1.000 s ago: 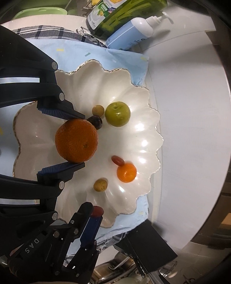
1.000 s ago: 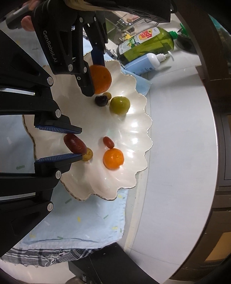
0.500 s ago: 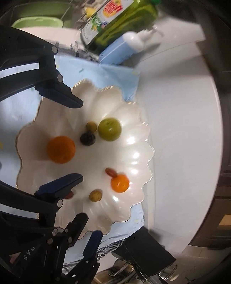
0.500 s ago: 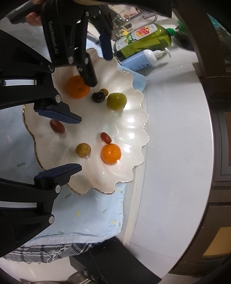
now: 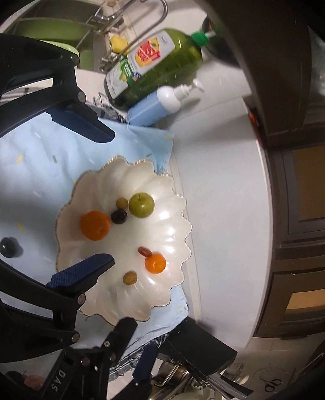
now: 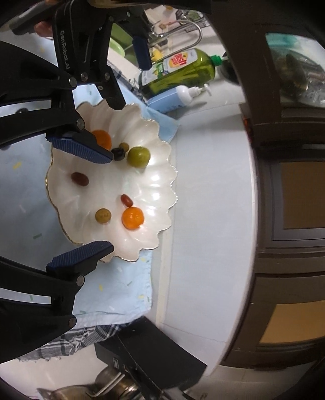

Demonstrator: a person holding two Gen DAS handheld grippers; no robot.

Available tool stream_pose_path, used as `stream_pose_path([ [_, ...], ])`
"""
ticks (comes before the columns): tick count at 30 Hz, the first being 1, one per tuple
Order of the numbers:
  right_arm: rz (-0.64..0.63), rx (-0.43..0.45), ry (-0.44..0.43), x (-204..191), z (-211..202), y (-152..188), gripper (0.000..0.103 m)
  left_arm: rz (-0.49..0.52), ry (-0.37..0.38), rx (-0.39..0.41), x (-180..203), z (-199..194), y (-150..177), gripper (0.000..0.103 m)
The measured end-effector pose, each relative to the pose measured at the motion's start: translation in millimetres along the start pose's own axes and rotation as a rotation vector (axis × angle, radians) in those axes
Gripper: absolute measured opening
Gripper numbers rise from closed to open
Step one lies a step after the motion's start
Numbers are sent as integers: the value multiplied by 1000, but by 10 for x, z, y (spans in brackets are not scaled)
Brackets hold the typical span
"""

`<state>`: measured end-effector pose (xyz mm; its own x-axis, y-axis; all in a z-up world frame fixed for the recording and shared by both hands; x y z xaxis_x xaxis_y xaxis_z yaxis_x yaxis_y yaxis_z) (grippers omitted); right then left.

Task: Organize fruits
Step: 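Open both tools to drop the orange and date into the bowl, then withdraw both tools from the bowl toward the dark plums on the cloth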

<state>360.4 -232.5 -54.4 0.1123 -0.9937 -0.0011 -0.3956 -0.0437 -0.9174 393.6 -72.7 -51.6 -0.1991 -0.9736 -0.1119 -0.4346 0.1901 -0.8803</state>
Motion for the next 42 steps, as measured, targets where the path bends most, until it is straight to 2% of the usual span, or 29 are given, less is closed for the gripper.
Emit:
stream_pose_path([
  [9, -25, 71, 11, -234, -390, -30, 66, -33, 8, 55, -144, -413, 55, 98],
  [11, -23, 82, 11, -277, -466, -26, 70, -36, 11, 75, -183, -516, 64, 99],
  [25, -50, 167, 43, -557, -1007, 69, 71, 6, 55, 155, -303, -1018, 265, 99],
  [37, -49, 108, 2, -702, -1095, 391, 71, 97, 128, 224, -248, -1270, 556, 95],
  [42, -57, 71, -17, -744, -1078, 542, 70, 135, 167, 216, -189, -1258, 670, 92],
])
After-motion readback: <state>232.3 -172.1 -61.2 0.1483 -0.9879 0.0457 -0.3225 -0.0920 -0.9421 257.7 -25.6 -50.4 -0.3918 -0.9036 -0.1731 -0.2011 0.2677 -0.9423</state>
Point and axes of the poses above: each gripper's, at about its wrist camera, not at the fingertips, and z roughly the way its jaws point, x to its right, y to its underside, the point moved 1 cm from there along z, roughly the way its jaws point, and after that the axes turned 14 degrees about x, right-handed, at the moved point
